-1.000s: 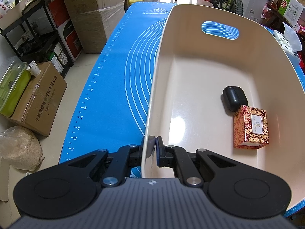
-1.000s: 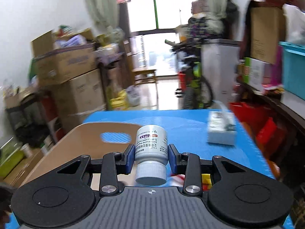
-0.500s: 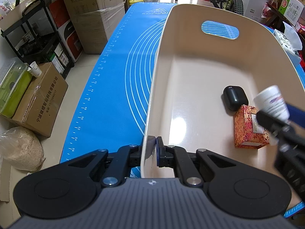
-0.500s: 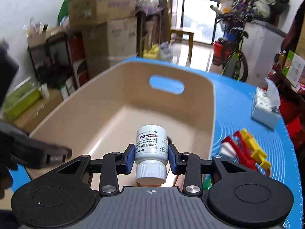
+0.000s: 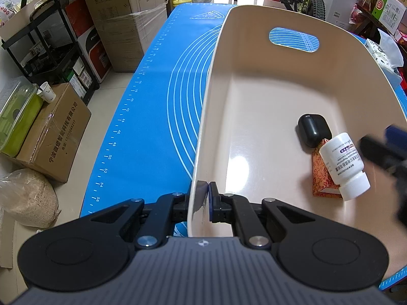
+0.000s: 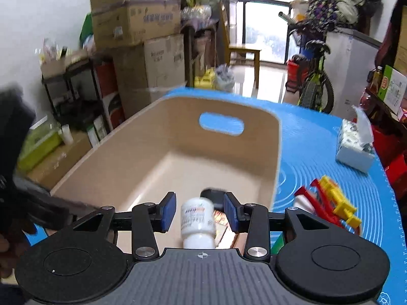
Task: Organize rigid objects
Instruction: 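Place the white pill bottle into the bin and open the right tool, then grasp the green-handled screwdriver by its handle with the right tool, then lower the green screwdriver into the bin and open the right tool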
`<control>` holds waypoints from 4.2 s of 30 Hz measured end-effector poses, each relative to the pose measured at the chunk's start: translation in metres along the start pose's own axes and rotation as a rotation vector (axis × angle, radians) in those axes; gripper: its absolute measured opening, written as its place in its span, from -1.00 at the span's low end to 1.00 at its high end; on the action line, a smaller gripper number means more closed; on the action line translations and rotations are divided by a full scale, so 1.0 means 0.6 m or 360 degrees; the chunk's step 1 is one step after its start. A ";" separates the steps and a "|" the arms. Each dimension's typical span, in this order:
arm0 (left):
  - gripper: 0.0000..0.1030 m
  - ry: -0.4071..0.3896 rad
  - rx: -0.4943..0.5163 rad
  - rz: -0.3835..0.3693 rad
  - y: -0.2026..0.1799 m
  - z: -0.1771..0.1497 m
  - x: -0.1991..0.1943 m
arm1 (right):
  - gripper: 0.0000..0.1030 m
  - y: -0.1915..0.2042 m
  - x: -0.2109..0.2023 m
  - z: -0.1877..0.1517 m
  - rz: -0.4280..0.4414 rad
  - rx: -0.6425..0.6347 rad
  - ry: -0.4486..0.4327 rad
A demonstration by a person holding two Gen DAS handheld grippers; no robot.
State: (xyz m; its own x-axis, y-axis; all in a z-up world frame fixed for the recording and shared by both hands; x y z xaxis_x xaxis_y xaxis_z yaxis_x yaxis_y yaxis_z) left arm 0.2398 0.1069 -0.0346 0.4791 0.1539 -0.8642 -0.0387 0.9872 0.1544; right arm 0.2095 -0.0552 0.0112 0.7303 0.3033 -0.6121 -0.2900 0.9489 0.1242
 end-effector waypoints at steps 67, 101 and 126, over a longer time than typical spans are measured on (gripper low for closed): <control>-0.80 0.0004 -0.0008 0.0004 0.000 -0.002 0.002 | -0.36 -0.178 0.033 -0.068 -0.0217 0.0307 0.0166; -0.80 0.0002 -0.0005 0.0009 0.001 0.000 0.002 | -0.36 0.049 0.045 -0.022 0.0064 -0.0277 0.0134; -0.79 0.0003 -0.0004 0.0017 0.002 0.006 0.000 | 0.19 -0.073 -0.044 0.014 -0.0064 0.0024 -0.0147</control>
State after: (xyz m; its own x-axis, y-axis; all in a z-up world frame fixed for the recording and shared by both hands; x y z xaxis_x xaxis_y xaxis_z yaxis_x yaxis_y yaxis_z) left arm 0.2428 0.1080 -0.0324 0.4767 0.1647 -0.8635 -0.0460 0.9856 0.1626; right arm 0.2082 -0.1043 0.0283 0.7955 0.2710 -0.5420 -0.2504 0.9615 0.1132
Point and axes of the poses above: each gripper's, at about its wrist camera, not at the fingertips, and x roughly the way its jaws point, y to its left, z to its top, the point moved 1 cm from there along x, roughly the way its jaws point, and after that the axes turned 6 degrees about z, right-handed, at the moved point
